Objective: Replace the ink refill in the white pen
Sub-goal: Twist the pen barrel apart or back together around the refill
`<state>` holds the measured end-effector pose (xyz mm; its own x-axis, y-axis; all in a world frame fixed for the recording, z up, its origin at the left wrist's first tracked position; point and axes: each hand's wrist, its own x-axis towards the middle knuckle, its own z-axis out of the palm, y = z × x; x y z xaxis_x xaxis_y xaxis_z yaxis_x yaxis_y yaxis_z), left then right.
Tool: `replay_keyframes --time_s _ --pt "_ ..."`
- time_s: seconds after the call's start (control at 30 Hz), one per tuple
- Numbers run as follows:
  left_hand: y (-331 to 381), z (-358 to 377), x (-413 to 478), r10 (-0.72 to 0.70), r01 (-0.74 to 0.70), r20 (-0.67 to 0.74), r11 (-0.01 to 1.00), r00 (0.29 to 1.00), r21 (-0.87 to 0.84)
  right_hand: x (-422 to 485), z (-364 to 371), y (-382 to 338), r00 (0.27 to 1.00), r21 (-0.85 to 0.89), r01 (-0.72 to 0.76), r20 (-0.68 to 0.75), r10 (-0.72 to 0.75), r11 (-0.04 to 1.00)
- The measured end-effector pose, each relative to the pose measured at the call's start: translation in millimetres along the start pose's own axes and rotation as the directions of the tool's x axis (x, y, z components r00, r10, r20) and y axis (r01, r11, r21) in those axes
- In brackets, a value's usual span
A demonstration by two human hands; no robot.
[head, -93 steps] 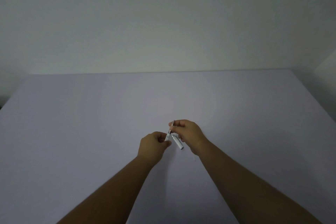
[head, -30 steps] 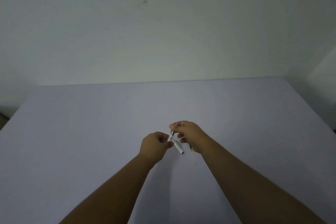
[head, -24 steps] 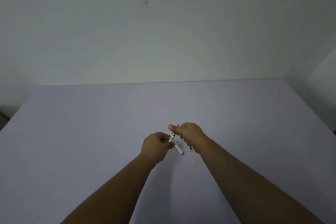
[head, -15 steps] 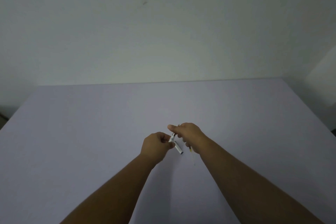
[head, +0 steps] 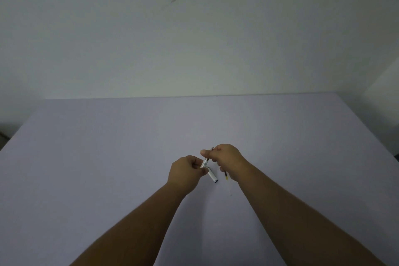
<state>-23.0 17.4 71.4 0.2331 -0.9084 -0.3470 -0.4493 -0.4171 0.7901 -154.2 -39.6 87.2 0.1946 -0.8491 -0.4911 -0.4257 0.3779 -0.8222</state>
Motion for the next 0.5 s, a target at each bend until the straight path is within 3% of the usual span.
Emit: replay_keyframes --time_s 0.1,0.2,0.33,0.5 --pt "0.6 1.4 0.8 -0.001 0.001 0.01 1.0 1.0 -0.02 0.0 0.6 -0.5 0.999 0.003 -0.043 0.012 0.043 0.999" --pt "0.3 0.8 2.1 -0.014 0.014 0.001 1.0 1.0 -0.016 0.1 -2.6 0.5 0.998 0.094 0.013 0.054 -0.018 0.995" --pt "-1.8 3.5 2.3 -0.021 0.021 0.006 1.0 1.0 -0.006 0.6 -0.7 -1.4 1.0 -0.015 -0.015 -0.009 0.015 1.0" --pt "-1.1 2.9 3.1 -0.02 0.02 -0.003 1.0 1.0 -0.002 -1.9 -2.4 -1.4 0.999 0.053 0.025 0.046 -0.028 0.998"
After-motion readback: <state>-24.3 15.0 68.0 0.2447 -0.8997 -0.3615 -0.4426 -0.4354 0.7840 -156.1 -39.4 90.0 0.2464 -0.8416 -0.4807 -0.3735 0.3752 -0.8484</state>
